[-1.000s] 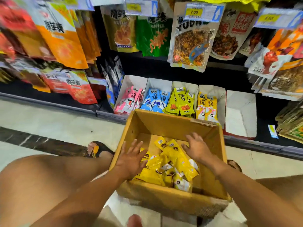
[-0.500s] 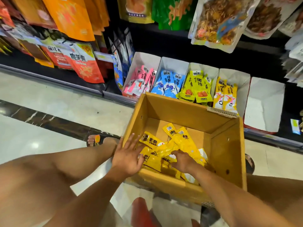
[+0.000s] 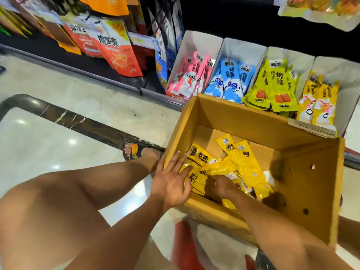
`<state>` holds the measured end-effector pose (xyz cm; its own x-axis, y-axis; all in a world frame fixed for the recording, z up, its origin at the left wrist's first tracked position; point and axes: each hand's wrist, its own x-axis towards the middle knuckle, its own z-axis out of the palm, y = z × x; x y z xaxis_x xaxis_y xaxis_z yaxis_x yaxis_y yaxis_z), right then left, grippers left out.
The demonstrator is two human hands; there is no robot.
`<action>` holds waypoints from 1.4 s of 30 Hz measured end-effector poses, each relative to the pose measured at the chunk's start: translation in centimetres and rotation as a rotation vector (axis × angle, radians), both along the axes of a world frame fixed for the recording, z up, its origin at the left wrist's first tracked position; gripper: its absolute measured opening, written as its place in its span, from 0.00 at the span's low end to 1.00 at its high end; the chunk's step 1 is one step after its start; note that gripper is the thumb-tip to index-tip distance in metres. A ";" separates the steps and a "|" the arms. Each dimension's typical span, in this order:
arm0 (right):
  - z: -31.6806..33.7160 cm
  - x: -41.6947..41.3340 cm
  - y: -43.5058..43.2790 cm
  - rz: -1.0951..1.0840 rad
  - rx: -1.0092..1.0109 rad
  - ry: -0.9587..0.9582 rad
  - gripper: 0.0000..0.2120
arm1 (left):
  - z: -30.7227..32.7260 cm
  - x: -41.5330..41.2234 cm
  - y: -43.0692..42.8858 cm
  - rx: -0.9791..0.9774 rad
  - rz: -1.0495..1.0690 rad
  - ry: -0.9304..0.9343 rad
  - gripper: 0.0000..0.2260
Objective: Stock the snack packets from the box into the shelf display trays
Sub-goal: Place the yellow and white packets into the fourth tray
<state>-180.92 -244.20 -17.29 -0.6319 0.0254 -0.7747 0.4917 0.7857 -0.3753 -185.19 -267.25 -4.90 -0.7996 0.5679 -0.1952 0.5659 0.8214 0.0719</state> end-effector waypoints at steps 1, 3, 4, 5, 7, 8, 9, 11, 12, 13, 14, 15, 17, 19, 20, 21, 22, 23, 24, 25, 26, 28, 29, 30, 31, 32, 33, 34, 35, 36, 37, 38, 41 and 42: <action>-0.1 0.1 -0.1 -0.016 0.016 0.022 0.18 | 0.0 0.0 0.0 0.005 0.003 -0.004 0.23; -0.2 0.3 -0.1 -0.050 0.078 0.034 0.12 | 0.0 0.0 0.0 0.009 0.007 -0.009 0.25; -0.1 0.5 -0.1 -0.072 0.100 0.035 0.10 | 0.0 0.0 0.0 0.010 0.008 -0.013 0.26; -0.4 0.8 0.1 -0.088 0.109 0.038 0.09 | 0.0 0.0 0.0 0.010 0.008 -0.019 0.27; -0.6 1.4 0.8 -0.085 0.121 0.059 0.09 | -0.2 0.0 -0.1 0.007 0.005 -0.024 0.28; -0.3 1.6 1.2 -0.082 0.134 0.078 0.09 | -0.2 0.0 -0.1 0.005 0.003 -0.026 0.28; 0.0 1.8 1.7 -0.088 0.141 0.101 0.10 | -0.3 0.0 -0.1 0.003 0.002 -0.026 0.28; 1.5 1.9 2.6 -0.115 0.147 0.143 0.10 | -0.4 0.1 -0.2 0.013 0.002 -0.014 0.29; 2.3 1.9 3.2 -0.142 0.151 0.157 0.10 | -0.4 0.1 -0.2 0.016 0.002 -0.006 0.29; 3.0 2.0 3.9 -0.176 0.152 0.178 0.10 | -0.3 0.2 -0.2 0.016 -0.001 -0.001 0.29; 3.8 2.0 4.5 -0.217 0.145 0.193 0.10 | -0.3 0.2 -0.2 0.016 -0.003 0.002 0.29; 4.6 2.0 5.1 -0.259 0.128 0.218 0.09 | -0.2 0.2 -0.1 0.016 -0.004 0.002 0.29; 6.4 2.0 6.1 -0.359 0.075 0.293 0.07 | -0.2 0.2 -0.1 0.014 -0.010 0.001 0.28; 8.3 1.9 6.6 -0.486 0.010 0.361 0.06 | 0.0 0.1 -0.1 -0.016 -0.026 -0.029 0.28; 9.2 2.0 6.7 -0.544 -0.025 0.392 0.04 | 0.1 0.0 0.0 -0.027 -0.028 -0.047 0.28; 9.9 2.2 6.8 -0.594 -0.072 0.429 0.03 | 0.3 0.0 0.1 -0.034 -0.019 -0.075 0.28; 10.4 2.3 6.9 -0.641 -0.123 0.464 0.03 | 0.7 -0.1 0.5 -0.033 0.007 -0.111 0.29; 10.7 2.5 6.9 -0.691 -0.172 0.484 0.04 | 1.2 -0.1 1.0 -0.021 0.044 -0.152 0.29; 11.1 2.7 6.8 -0.736 -0.211 0.489 0.04 | 1.6 0.0 1.5 0.012 0.089 -0.187 0.28; 11.7 2.9 6.6 -0.768 -0.245 0.496 0.05 | 2.2 0.2 2.1 0.066 0.130 -0.207 0.27; 12.1 3.0 6.3 -0.794 -0.274 0.510 0.05 | 2.8 0.4 2.8 0.136 0.160 -0.214 0.27; 13.3 3.2 5.3 -0.845 -0.323 0.544 0.05 | 3.9 1.0 4.2 0.330 0.198 -0.241 0.27; 13.8 3.3 4.7 -0.850 -0.335 0.573 0.05 | 4.4 1.2 4.9 0.434 0.222 -0.273 0.26; 14.4 3.4 4.1 -0.832 -0.342 0.611 0.04 | 4.4 1.4 5.5 0.516 0.250 -0.325 0.25; 15.0 3.5 3.5 -0.797 -0.341 0.652 0.06 | 4.6 1.6 6.1 0.576 0.275 -0.397 0.24; 15.4 3.5 2.8 -0.763 -0.335 0.687 0.10 | 4.7 1.8 6.6 0.635 0.315 -0.494 0.25; 15.8 3.5 2.2 -0.737 -0.328 0.713 0.13 | 5.1 1.9 7.0 0.700 0.364 -0.598 0.25; 16.2 3.6 1.5 -0.712 -0.328 0.734 0.14 | 5.2 2.0 7.3 0.765 0.420 -0.697 0.24; 16.4 3.7 0.8 -0.686 -0.322 0.754 0.14 | 5.6 2.1 7.6 0.821 0.474 -0.775 0.21; 16.7 3.7 0.1 -0.658 -0.320 0.768 0.12 | 5.9 2.0 7.7 0.865 0.523 -0.832 0.17; 16.7 3.8 -0.4 -0.630 -0.311 0.769 0.10 | 6.3 2.0 7.8 0.915 0.558 -0.873 0.13; 16.9 3.8 -0.9 -0.597 -0.293 0.772 0.08 | 6.5 1.9 7.8 0.962 0.592 -0.912 0.11; 16.8 4.0 -1.9 -0.491 -0.229 0.782 0.12 | 6.7 1.6 7.7 1.057 0.665 -1.002 0.09; 16.8 4.1 -2.2 -0.454 -0.203 0.776 0.15 | 6.6 1.5 7.6 1.067 0.682 -1.005 0.10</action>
<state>-176.79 -246.36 -0.49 -0.9386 0.3085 -0.1544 0.2897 0.4619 -0.8383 -183.74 -259.68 1.73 -0.7459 0.3920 -0.5385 -0.4907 0.2232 0.8423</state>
